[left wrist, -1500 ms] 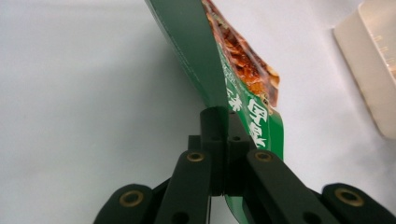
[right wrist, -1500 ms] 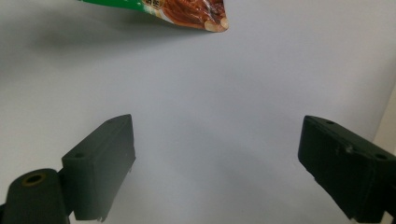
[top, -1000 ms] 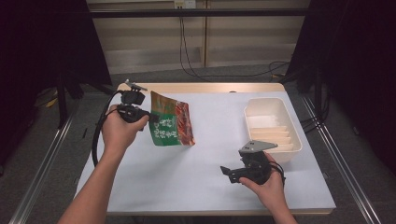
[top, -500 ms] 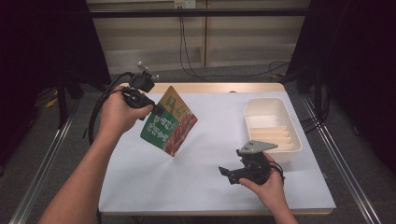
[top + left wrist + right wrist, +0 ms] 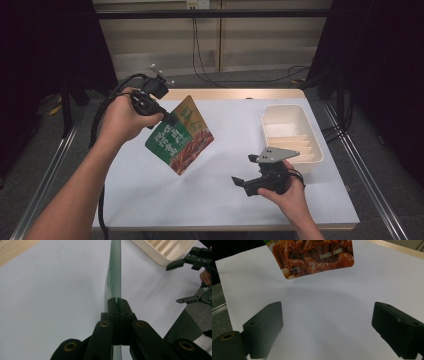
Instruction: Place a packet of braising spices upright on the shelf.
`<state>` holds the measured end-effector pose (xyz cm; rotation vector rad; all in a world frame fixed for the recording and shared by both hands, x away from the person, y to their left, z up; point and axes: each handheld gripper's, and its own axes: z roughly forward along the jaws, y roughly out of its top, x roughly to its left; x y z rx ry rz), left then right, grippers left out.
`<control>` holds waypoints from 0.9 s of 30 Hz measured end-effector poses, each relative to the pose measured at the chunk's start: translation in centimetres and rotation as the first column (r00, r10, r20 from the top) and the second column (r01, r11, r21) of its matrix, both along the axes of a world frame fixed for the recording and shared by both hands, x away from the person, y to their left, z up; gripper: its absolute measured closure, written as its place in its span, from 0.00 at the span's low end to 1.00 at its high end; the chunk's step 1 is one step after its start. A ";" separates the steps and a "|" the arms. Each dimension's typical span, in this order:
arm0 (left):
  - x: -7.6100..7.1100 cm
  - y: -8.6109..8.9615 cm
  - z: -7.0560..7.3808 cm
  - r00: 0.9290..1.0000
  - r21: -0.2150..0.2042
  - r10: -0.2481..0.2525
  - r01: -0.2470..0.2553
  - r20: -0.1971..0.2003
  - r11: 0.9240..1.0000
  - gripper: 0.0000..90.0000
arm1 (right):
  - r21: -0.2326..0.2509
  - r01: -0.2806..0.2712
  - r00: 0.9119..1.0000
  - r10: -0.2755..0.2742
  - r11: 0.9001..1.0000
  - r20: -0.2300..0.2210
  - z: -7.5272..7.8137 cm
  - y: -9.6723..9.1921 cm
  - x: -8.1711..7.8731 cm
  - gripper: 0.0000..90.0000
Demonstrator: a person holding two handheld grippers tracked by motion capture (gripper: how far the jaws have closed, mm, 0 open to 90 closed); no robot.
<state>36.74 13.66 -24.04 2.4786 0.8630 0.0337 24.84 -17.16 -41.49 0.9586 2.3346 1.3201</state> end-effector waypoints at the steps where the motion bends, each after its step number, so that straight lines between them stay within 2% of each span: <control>1: -0.1 -0.1 0.1 1.000 0.005 -0.012 0.012 0.001 1.000 1.00 | -0.002 -0.014 1.000 0.015 1.000 0.004 0.0 0.1 0.1 0.08; 2: -0.1 -0.2 0.2 1.000 0.011 -0.020 0.020 0.000 1.000 1.00 | -0.012 -0.039 0.999 0.039 0.999 0.020 0.2 0.4 0.3 0.08; 3: -0.2 -0.4 0.3 1.000 0.015 -0.026 0.026 0.001 1.000 1.00 | -0.012 -0.039 0.999 0.039 0.999 0.020 0.2 0.4 0.3 0.08; 4: -0.1 -0.5 0.5 0.999 0.028 -0.054 0.053 0.002 0.998 1.00 | -0.004 -0.045 0.999 0.046 0.999 0.014 0.5 0.7 0.6 0.08; 7: -0.2 -0.8 0.5 0.997 0.030 -0.071 0.071 -0.001 0.997 1.00 | 0.015 -0.062 0.998 0.062 0.998 0.003 1.0 0.8 1.0 0.07; 10: -0.1 -1.1 0.5 0.993 0.061 -0.119 0.119 -0.012 0.991 1.00 | 0.037 -0.079 0.997 0.079 0.996 -0.001 2.0 1.2 1.4 0.07; 13: -0.1 -1.3 0.4 0.991 0.060 -0.134 0.135 -0.017 0.989 1.00 | 0.040 -0.088 0.996 0.088 0.995 -0.004 2.6 1.4 1.7 0.07; 14: -0.1 -1.4 0.3 0.989 0.062 -0.148 0.149 -0.023 0.987 1.00 | 0.033 -0.097 0.995 0.097 0.995 -0.002 3.2 1.6 2.0 0.07; 15: -0.1 -1.4 0.3 0.989 0.062 -0.148 0.149 -0.023 0.987 1.00 | 0.033 -0.097 0.995 0.097 0.995 -0.002 3.2 1.6 2.0 0.07; 17: -0.1 -1.6 0.3 0.984 0.067 -0.175 0.176 -0.031 0.982 1.00 | 0.022 -0.098 0.995 0.098 0.995 0.003 3.7 1.8 2.3 0.07; 18: -0.2 -1.6 0.3 0.979 0.078 -0.203 0.205 -0.031 0.976 1.00 | 0.007 -0.107 0.994 0.107 0.994 0.010 4.3 1.9 2.5 0.08; 19: -0.2 -1.7 0.4 0.978 0.079 -0.206 0.208 -0.030 0.975 1.00 | 0.009 -0.113 0.994 0.113 0.994 0.011 4.6 1.9 2.6 0.08; 20: -0.4 -1.8 0.3 0.980 0.068 -0.195 0.197 -0.031 0.978 1.00 | 0.009 -0.120 0.993 0.120 0.993 0.013 4.9 2.0 2.6 0.09; 22: -0.5 -1.9 0.3 0.978 0.065 -0.208 0.209 -0.031 0.976 1.00 | 0.000 -0.135 0.991 0.135 0.991 0.021 5.5 2.1 2.8 0.11; 24: -0.6 -2.0 0.3 0.979 0.065 -0.201 0.203 -0.034 0.977 1.00 | -0.009 -0.140 0.990 0.140 0.990 0.031 5.8 2.2 2.9 0.11; 25: -0.6 -2.2 0.4 0.974 0.069 -0.225 0.226 -0.030 0.972 1.00 | -0.024 -0.143 0.989 0.144 0.989 0.040 6.5 2.3 3.0 0.11; 27: -0.6 -2.3 0.4 0.973 0.071 -0.228 0.229 -0.026 0.971 1.00 | -0.030 -0.150 0.988 0.152 0.988 0.042 6.7 2.3 3.1 0.11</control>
